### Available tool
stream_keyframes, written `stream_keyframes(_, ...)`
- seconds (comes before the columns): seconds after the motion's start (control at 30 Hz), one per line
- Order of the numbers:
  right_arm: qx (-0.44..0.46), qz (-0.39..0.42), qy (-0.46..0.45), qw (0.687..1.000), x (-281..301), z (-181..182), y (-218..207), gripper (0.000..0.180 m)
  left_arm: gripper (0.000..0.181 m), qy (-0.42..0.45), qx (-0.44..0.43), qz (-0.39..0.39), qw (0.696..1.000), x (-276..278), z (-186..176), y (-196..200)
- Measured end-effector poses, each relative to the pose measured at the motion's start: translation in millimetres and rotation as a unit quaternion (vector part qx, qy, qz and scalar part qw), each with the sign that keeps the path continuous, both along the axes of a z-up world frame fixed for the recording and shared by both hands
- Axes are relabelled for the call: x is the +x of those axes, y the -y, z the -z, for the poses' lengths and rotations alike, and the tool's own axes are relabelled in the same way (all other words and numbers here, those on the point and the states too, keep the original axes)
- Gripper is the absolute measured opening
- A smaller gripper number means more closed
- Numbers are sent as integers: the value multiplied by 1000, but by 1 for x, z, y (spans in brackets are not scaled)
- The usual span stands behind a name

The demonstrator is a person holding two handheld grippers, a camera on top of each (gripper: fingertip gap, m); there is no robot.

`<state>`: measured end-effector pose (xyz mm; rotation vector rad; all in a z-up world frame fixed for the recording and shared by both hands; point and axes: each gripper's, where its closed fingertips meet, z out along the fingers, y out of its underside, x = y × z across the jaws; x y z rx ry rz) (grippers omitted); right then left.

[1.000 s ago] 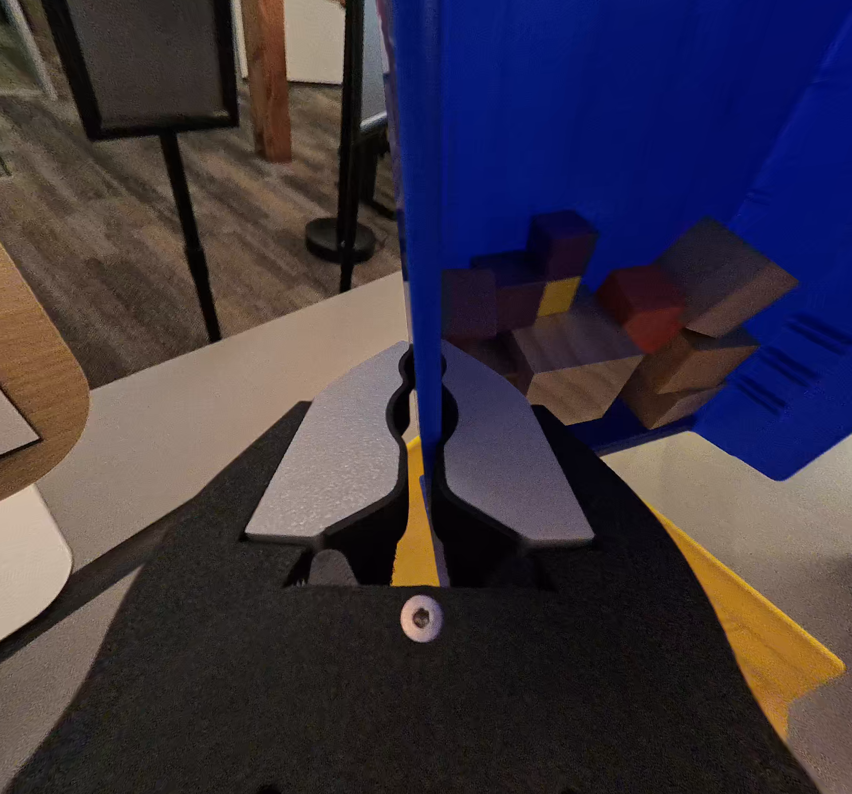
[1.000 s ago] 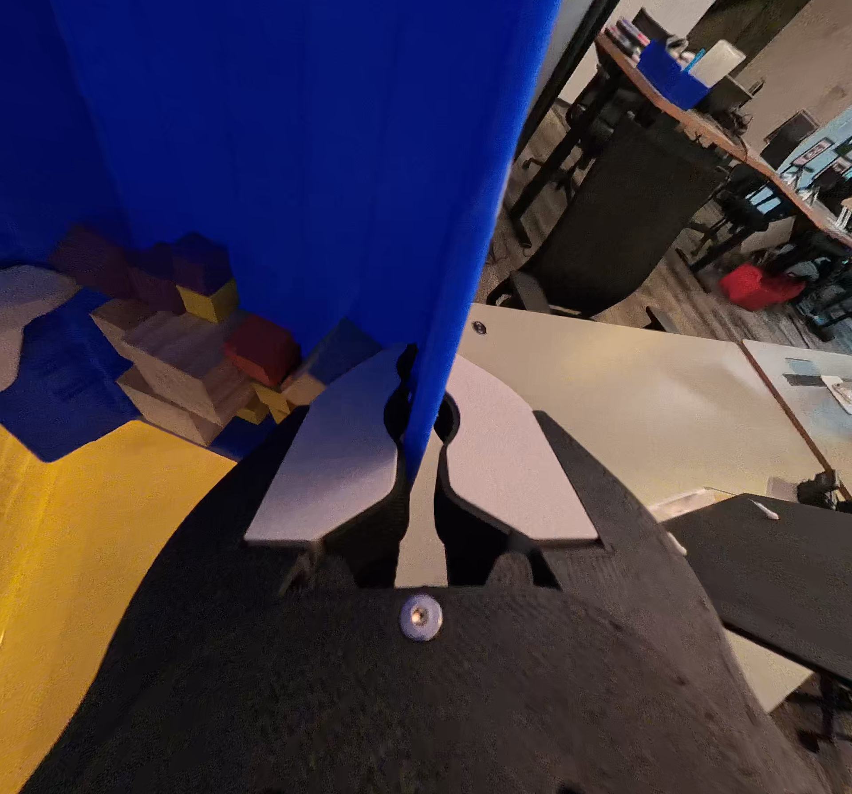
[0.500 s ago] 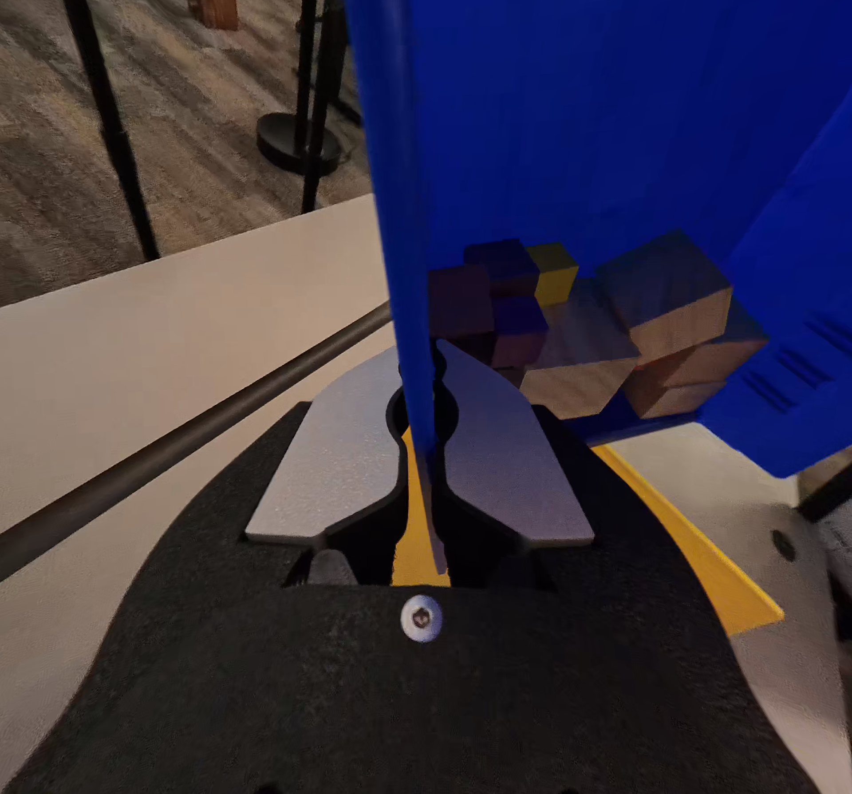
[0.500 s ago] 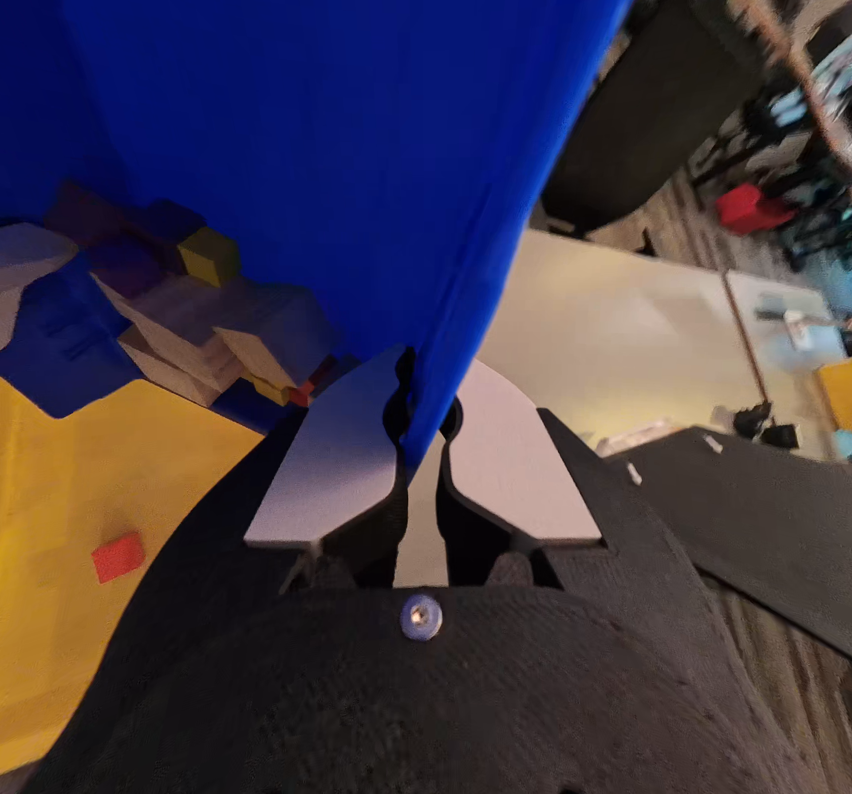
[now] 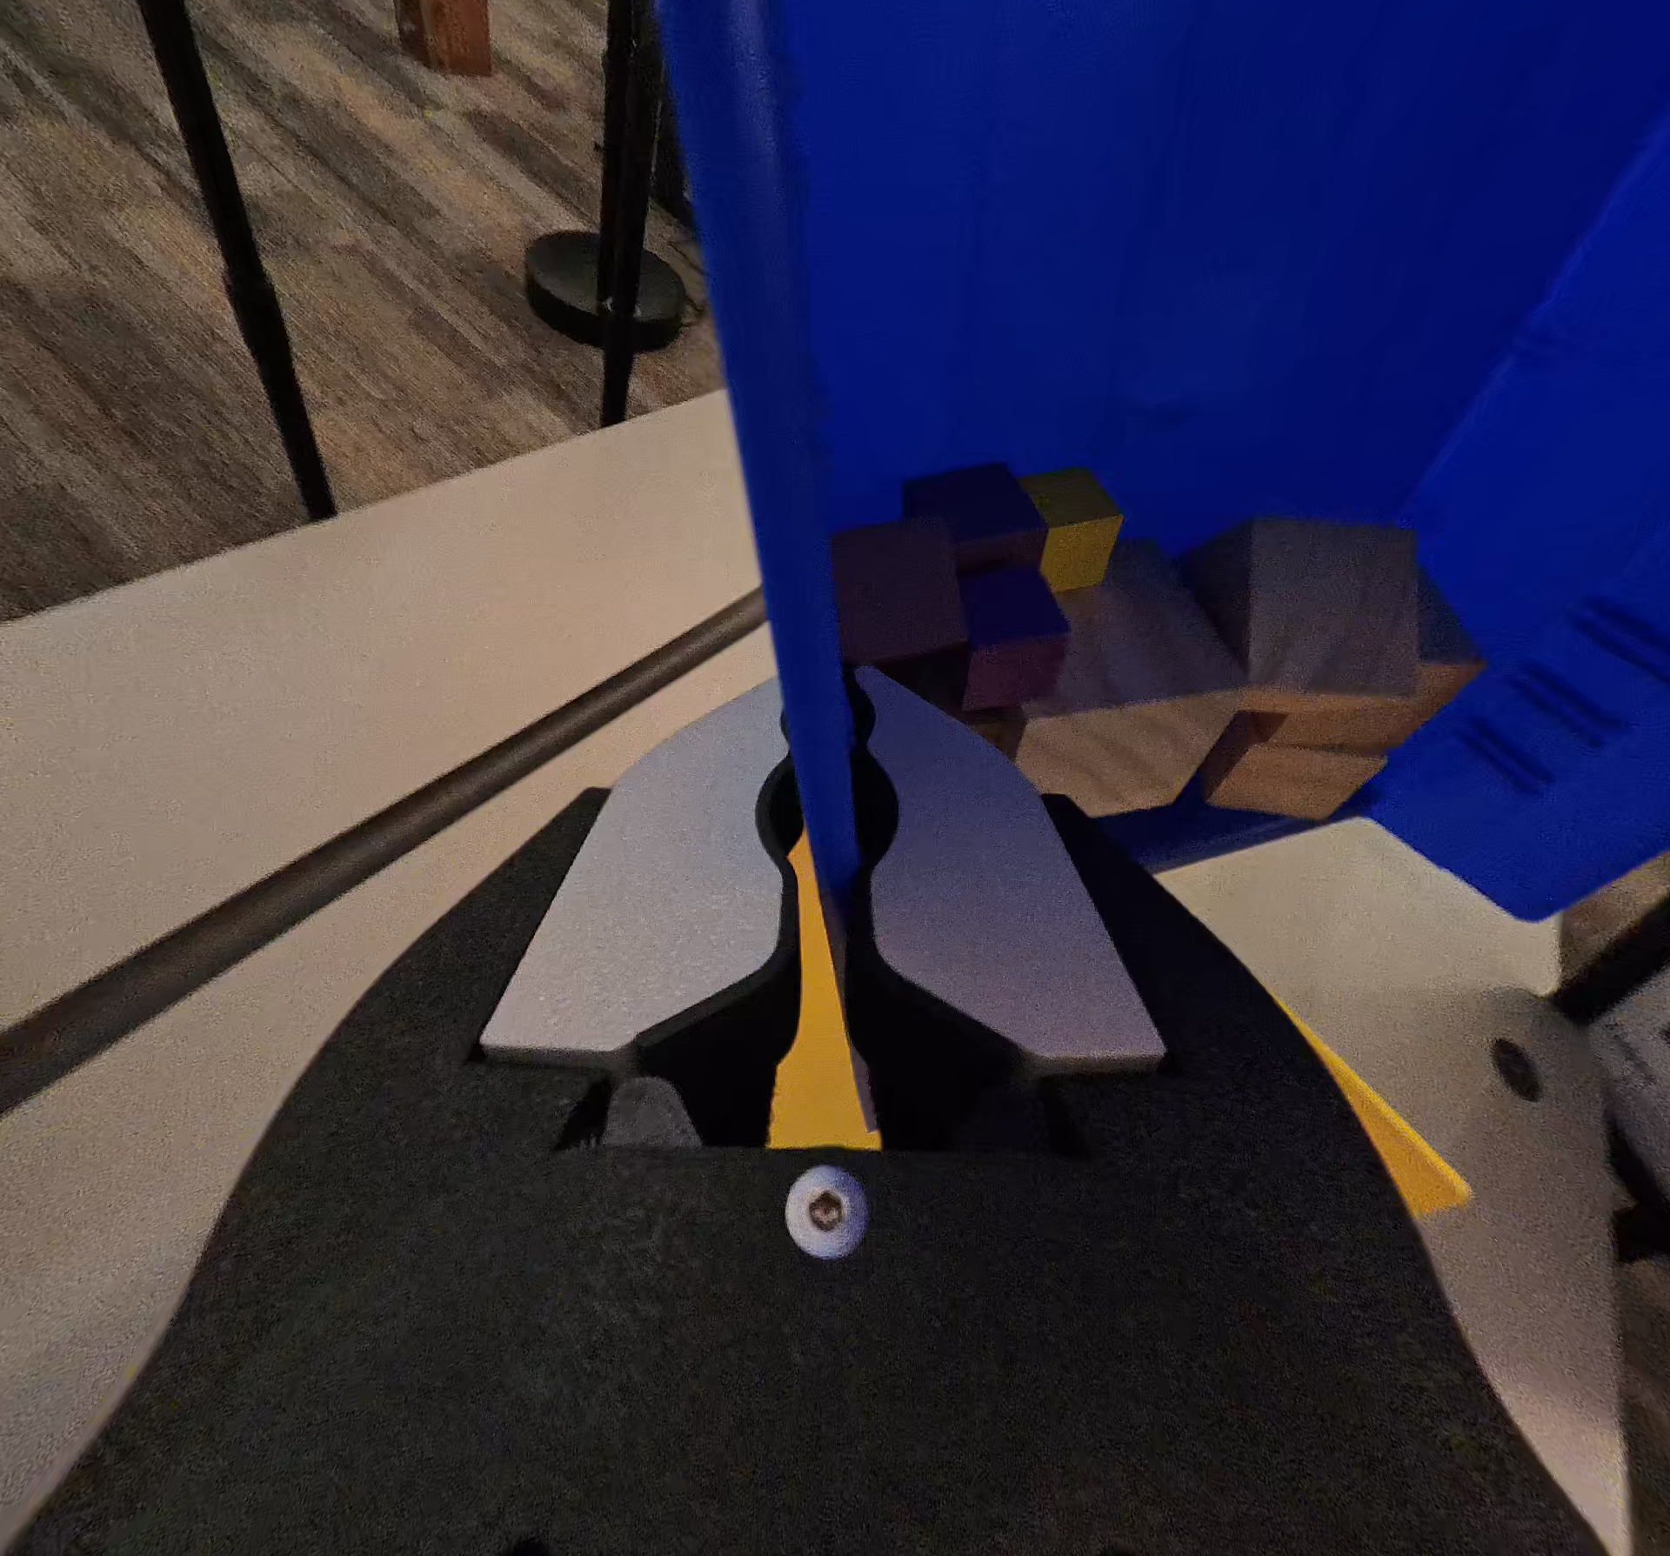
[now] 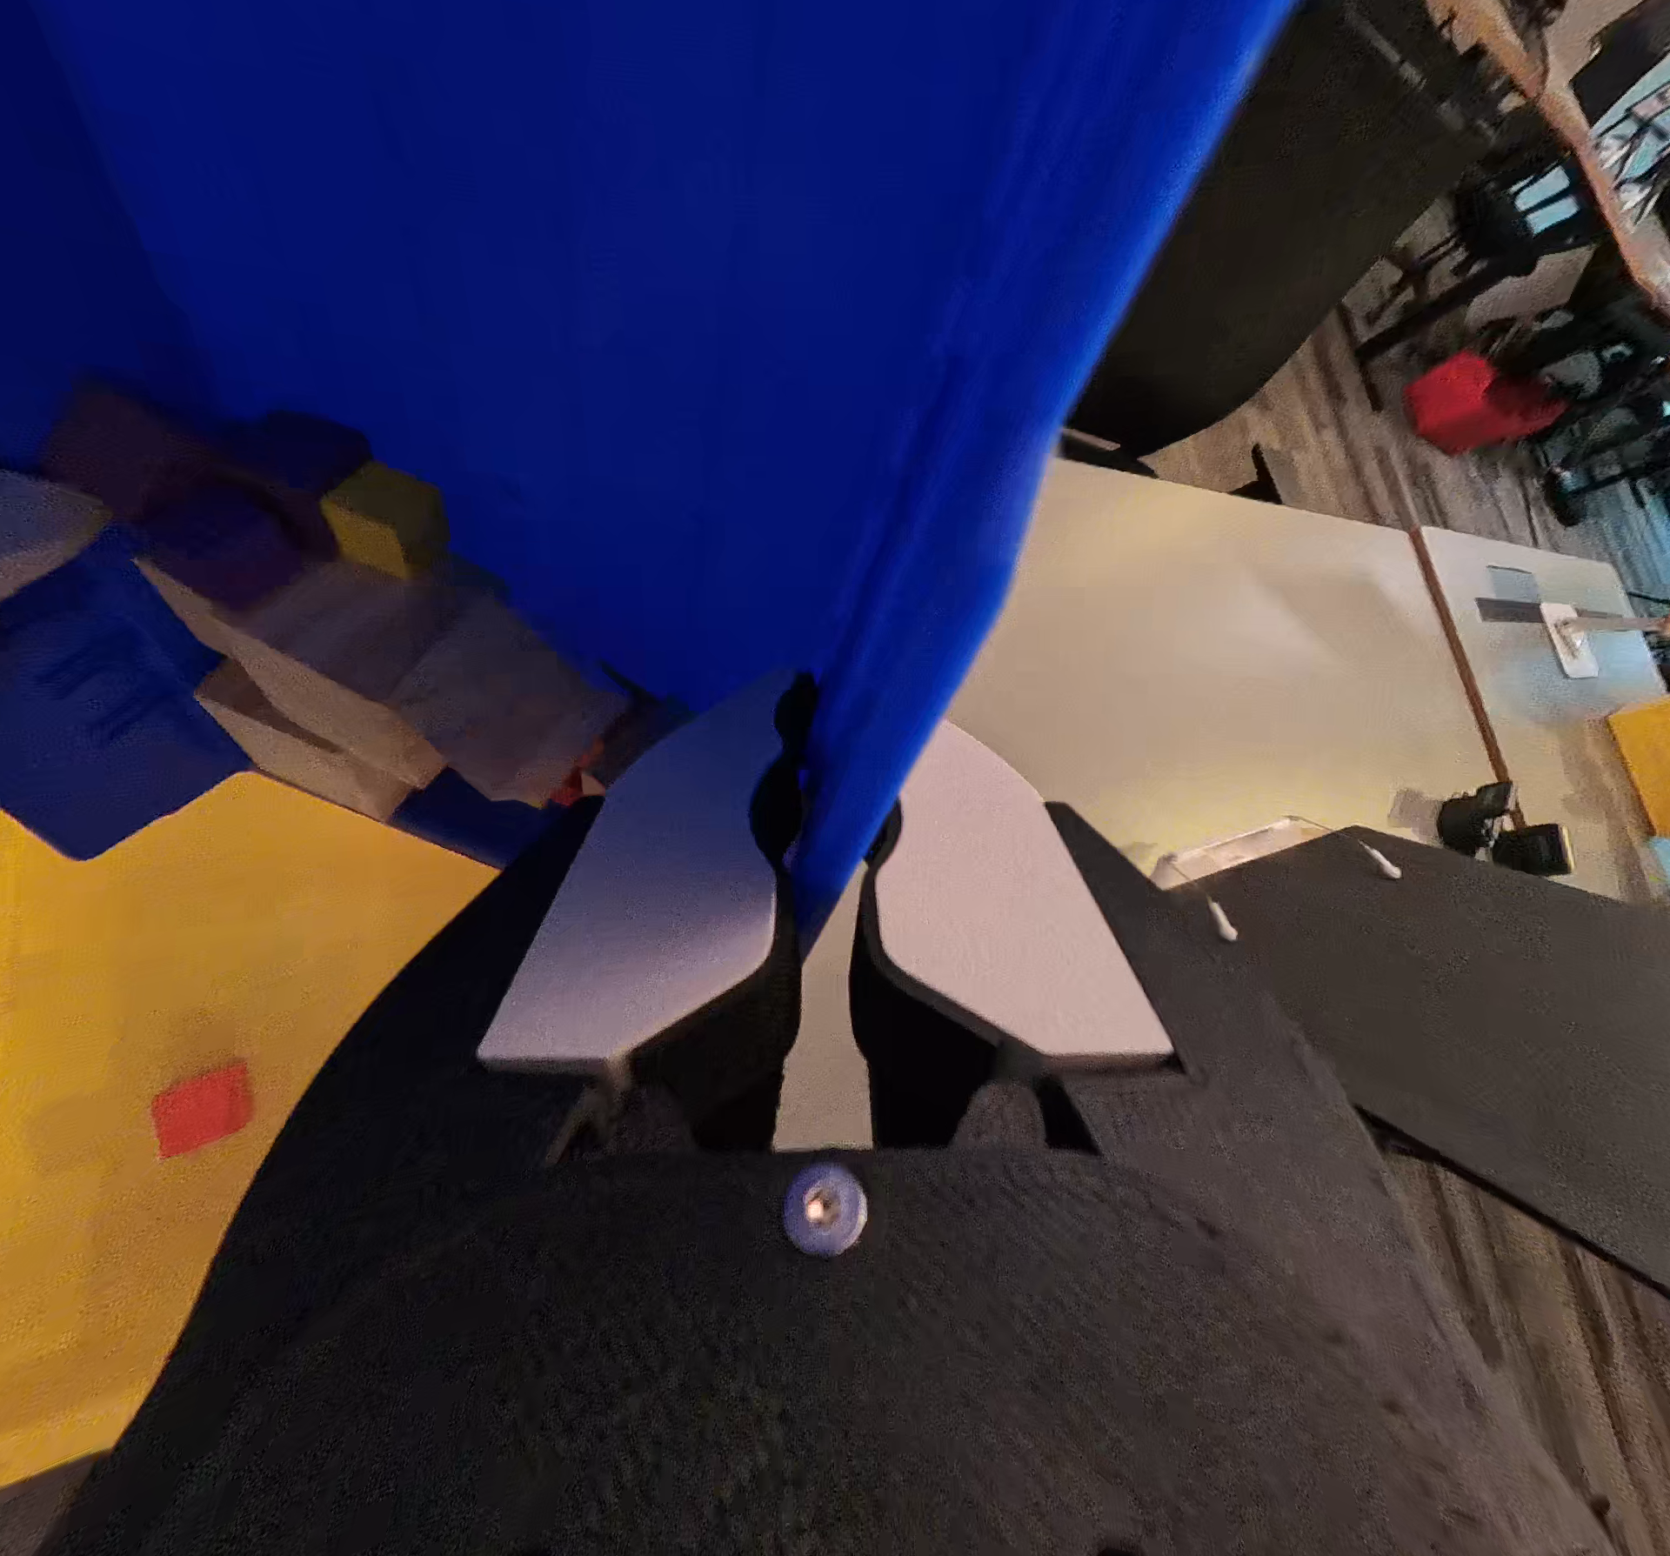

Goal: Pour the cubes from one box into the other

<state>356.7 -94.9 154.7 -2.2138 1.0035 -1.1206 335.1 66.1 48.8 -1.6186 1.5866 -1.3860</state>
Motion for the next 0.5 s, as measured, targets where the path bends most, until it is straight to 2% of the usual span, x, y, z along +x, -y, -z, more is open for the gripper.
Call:
stream_keyframes(0.1, 3, -17, 62, 998, -15, -17, -3, 5, 5, 55, -3, 10, 998, -4, -8, 2)
stream_keyframes(0.23, -9, -1, -6, 1000, -12, -1, -4, 6, 4, 9, -14, 14, 1000, -5, 4, -2)
stream_keyframes(0.33, -27, -13, 46, 998, -17, -14, -13, 6, 5, 34, -28, 14, 999, -3, 0, -5)
stream_keyframes(0.43, -38, 6, -18, 999, -19, 0, -13, 7, 3, 10, -39, 10, 999, -3, 5, -10)
stream_keyframes(0.5, -36, -13, 22, 999, -24, -10, -17, 7, 5, 50, -28, 26, 998, -5, 2, -9)
